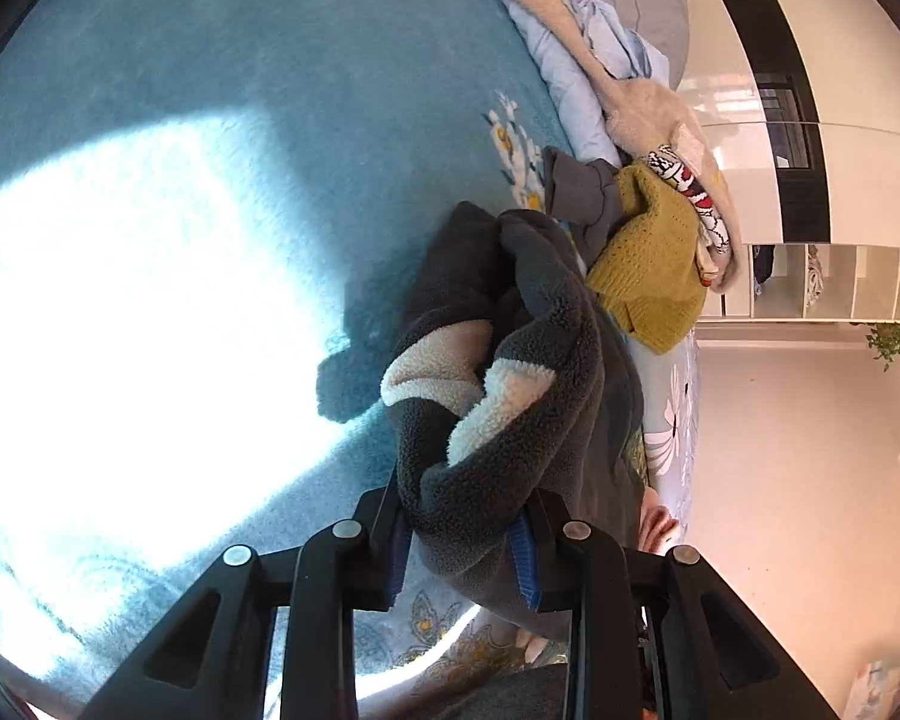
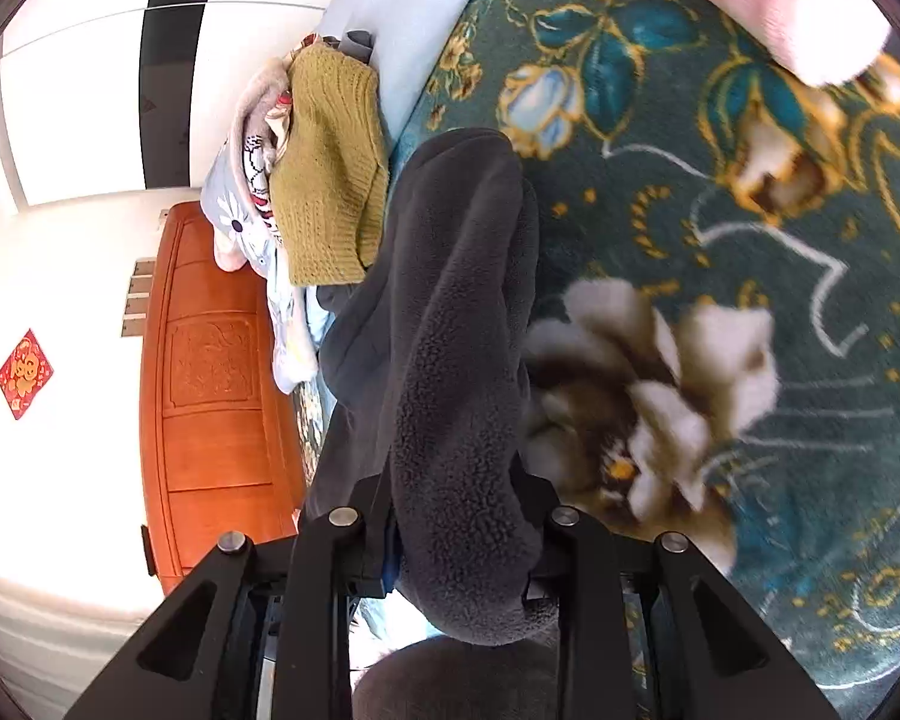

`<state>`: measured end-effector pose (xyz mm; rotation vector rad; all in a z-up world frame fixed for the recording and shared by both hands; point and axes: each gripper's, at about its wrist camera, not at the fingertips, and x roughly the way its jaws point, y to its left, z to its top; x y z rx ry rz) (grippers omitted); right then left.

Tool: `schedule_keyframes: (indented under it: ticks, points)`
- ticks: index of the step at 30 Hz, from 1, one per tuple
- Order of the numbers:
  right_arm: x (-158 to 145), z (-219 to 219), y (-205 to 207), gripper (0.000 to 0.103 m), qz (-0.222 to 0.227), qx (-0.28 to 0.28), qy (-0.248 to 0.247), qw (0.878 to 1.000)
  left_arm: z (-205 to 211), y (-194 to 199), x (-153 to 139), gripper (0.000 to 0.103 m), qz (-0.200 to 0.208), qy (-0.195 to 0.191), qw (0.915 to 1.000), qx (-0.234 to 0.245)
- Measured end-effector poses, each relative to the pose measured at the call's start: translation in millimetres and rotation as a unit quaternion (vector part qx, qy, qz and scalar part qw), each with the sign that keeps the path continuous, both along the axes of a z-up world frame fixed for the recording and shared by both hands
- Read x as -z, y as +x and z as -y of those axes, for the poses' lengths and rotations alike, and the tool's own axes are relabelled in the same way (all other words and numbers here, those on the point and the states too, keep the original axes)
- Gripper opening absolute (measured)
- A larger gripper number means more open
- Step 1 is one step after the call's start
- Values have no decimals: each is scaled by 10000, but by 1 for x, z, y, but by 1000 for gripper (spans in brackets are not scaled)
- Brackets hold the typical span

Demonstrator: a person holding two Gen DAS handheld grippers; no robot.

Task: Fold clothes

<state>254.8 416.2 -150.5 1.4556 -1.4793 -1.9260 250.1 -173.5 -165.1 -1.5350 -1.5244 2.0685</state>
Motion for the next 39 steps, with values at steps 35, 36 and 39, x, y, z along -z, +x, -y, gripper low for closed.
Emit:
schedule_keyframes:
  ticks: [35, 36, 39]
  points:
    - [41, 9, -8, 60, -200, -479, 46, 9986, -32, -80, 3, 82, -555, -797, 9722, 2132]
    - [40, 9, -9, 60, -193, -464, 30, 9987, -32, -78, 1, 82, -577, -856, 9720, 2110]
    - [37, 10, -10, 55, -173, -421, -19, 9990, -34, -74, -7, 68, -628, -1087, 9703, 2070]
